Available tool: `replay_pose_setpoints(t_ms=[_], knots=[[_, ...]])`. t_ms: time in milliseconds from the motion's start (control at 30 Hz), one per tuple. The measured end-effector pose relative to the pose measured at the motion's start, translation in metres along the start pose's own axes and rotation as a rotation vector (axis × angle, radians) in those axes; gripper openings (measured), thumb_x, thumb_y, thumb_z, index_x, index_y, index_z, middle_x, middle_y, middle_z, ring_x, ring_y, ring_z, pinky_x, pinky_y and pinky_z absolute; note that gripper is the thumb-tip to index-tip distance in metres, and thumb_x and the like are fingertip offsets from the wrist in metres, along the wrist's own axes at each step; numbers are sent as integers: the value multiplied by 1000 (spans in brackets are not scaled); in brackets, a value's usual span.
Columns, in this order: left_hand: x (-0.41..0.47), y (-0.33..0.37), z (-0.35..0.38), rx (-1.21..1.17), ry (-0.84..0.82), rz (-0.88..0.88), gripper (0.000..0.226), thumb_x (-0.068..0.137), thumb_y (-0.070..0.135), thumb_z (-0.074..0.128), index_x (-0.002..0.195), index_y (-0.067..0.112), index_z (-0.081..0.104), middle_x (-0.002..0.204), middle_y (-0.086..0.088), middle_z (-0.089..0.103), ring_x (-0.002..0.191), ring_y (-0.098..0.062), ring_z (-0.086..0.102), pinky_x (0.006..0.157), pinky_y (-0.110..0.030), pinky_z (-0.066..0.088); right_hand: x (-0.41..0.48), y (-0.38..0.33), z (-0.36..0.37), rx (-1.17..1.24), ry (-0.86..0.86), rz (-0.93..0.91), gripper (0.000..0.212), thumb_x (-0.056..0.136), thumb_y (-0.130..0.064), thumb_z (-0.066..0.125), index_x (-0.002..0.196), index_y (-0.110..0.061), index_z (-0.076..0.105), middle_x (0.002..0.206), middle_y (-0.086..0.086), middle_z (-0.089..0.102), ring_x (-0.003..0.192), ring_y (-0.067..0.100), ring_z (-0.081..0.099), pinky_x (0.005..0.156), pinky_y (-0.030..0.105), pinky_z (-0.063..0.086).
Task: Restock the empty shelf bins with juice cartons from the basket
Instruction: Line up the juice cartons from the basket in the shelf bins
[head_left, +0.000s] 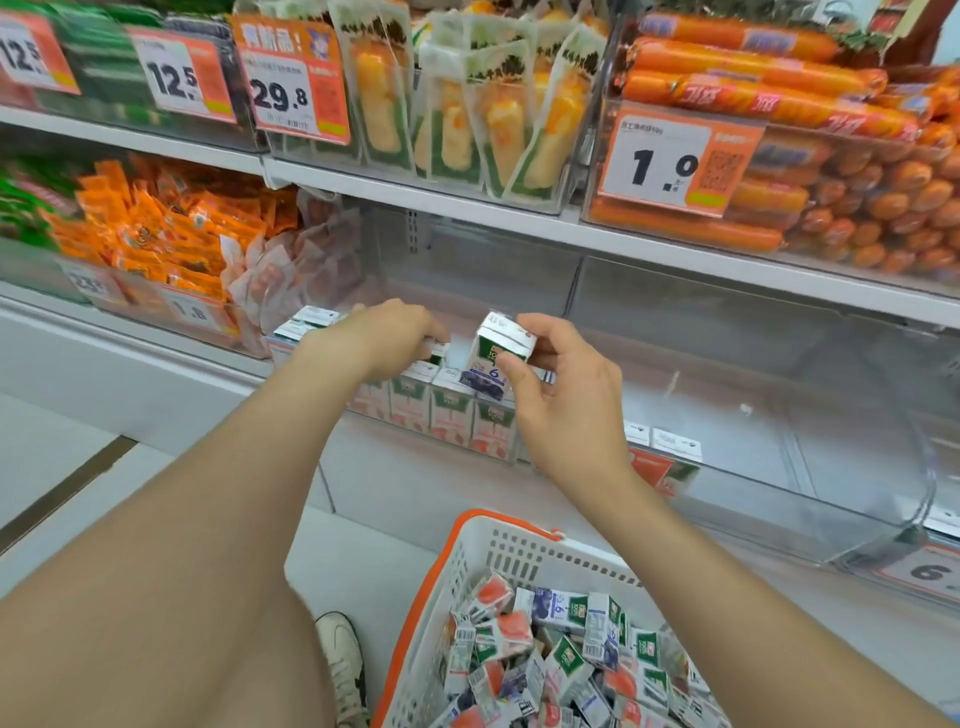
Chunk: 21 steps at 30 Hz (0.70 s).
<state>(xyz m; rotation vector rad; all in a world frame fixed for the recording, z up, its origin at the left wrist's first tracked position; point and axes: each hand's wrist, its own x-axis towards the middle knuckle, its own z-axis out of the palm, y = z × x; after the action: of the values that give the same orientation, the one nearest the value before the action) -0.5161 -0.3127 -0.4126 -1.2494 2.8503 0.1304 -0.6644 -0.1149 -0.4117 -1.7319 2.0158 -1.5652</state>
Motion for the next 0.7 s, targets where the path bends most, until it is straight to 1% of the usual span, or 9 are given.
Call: replay_pose_setpoints(t_ms=[133, 200, 233, 300, 367, 467, 533, 633, 700], knots=[[-8, 9, -2, -8, -52, -28, 56, 105, 4, 45, 150, 35, 54, 151, -3, 58, 140, -34, 47, 111, -55, 42, -1, 2, -1, -11, -15, 13, 27, 98, -22, 70, 125, -21, 66, 106, -9, 73, 96, 9, 68, 86, 41, 59], [-19, 23, -9, -30, 50, -33, 49, 104, 6, 45, 147, 26, 58, 145, -6, 62, 136, -34, 52, 110, -51, 44, -1, 3, -8, -16, -24, 13, 26, 99, -23, 69, 125, -22, 66, 107, -9, 72, 96, 8, 67, 83, 35, 58], [-27, 33, -13, -94, 146, -7, 44, 104, 8, 45, 141, 24, 62, 139, -6, 66, 130, -30, 57, 107, -47, 47, -2, 4, -14, -19, -21, 12, 26, 99, -24, 69, 125, -22, 66, 106, -10, 72, 95, 7, 67, 82, 32, 58], [-46, 59, -23, -396, 304, 44, 39, 102, 13, 45, 128, 26, 71, 122, 4, 74, 114, -16, 66, 99, -37, 53, -3, 7, -29, 7, 1, 24, 22, 99, -23, 69, 121, -22, 67, 100, -12, 73, 89, 5, 69, 78, 28, 57], [-64, 88, -30, -689, 291, 134, 34, 100, 18, 51, 122, 30, 73, 112, 14, 76, 107, -6, 69, 94, -32, 54, -5, 11, -46, 71, 19, 63, 19, 98, -21, 70, 117, -22, 69, 95, -14, 74, 85, 4, 71, 76, 29, 59], [-78, 125, -31, -893, 186, 238, 24, 98, 20, 65, 120, 28, 74, 107, 13, 79, 101, -8, 73, 86, -27, 57, -10, 20, -72, 168, 3, 149, 20, 97, -24, 70, 117, -22, 69, 98, -8, 77, 88, 12, 74, 81, 42, 62], [-79, 145, -28, -925, 161, 261, 22, 98, 18, 71, 118, 25, 73, 103, 10, 79, 95, -11, 75, 81, -30, 60, -14, 27, -92, 186, -13, 175, 22, 96, -26, 69, 117, -21, 69, 99, -6, 77, 89, 15, 75, 81, 48, 62], [-78, 170, -24, -942, 97, 287, 21, 99, 20, 72, 120, 22, 73, 104, 6, 80, 98, -16, 76, 92, -45, 61, -22, 38, -124, 173, -71, 186, 24, 95, -32, 67, 117, -22, 69, 101, -6, 77, 91, 17, 75, 80, 50, 62], [-78, 187, -23, -941, 61, 321, 20, 100, 22, 72, 120, 21, 73, 105, 4, 79, 99, -19, 76, 94, -51, 59, -28, 46, -145, 138, -150, 184, 21, 98, -34, 66, 117, -26, 69, 103, -9, 77, 92, 17, 75, 82, 49, 61]])
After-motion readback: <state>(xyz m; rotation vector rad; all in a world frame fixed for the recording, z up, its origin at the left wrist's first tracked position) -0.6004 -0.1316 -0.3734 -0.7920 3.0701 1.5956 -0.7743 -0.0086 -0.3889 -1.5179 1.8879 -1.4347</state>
